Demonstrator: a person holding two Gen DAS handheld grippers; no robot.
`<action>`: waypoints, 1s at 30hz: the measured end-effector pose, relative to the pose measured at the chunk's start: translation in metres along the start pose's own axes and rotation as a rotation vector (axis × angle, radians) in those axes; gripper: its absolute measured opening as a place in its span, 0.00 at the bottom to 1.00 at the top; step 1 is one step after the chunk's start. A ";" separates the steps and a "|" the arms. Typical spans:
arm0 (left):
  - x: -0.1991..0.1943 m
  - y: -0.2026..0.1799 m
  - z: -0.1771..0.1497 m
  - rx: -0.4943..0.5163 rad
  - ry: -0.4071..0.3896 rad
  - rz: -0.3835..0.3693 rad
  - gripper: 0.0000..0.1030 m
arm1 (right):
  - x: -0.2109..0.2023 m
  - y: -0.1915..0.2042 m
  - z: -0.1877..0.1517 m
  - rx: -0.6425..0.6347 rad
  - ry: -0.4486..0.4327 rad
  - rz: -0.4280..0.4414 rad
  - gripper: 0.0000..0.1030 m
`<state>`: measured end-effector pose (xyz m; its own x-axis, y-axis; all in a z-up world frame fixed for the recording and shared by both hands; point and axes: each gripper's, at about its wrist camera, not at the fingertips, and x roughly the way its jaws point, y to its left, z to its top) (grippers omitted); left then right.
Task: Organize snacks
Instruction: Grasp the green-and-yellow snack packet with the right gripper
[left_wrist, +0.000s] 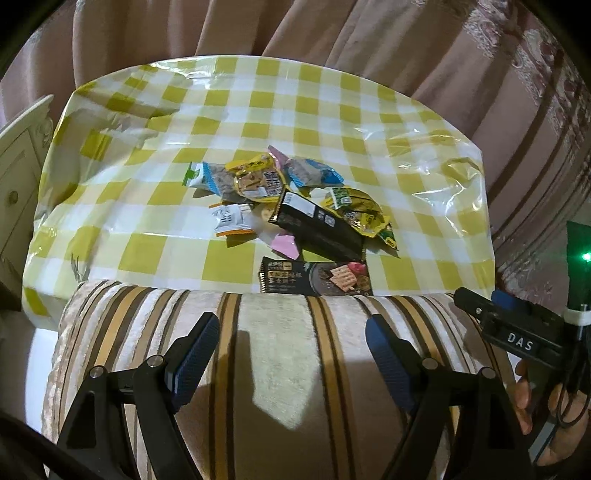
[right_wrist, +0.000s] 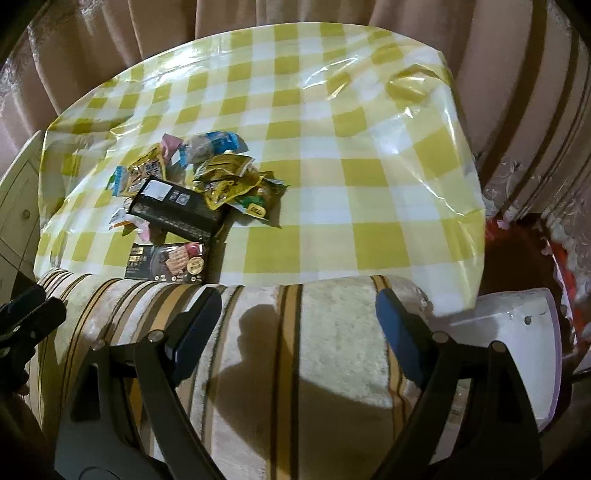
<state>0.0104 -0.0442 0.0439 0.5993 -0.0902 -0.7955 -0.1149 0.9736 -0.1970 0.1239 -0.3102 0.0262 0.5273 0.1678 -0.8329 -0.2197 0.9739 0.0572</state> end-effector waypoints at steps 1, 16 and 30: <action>0.001 0.002 0.000 -0.006 0.000 -0.001 0.80 | 0.001 0.001 0.000 0.000 0.000 -0.001 0.85; 0.017 0.056 0.012 -0.167 -0.026 -0.041 0.79 | 0.015 0.022 0.010 -0.047 -0.004 -0.010 0.85; 0.056 0.062 0.037 -0.207 -0.002 -0.139 0.76 | 0.049 0.046 0.046 -0.117 0.010 0.005 0.84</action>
<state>0.0659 0.0188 0.0080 0.6225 -0.2196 -0.7512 -0.1907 0.8883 -0.4177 0.1775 -0.2501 0.0135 0.5182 0.1705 -0.8381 -0.3172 0.9484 -0.0032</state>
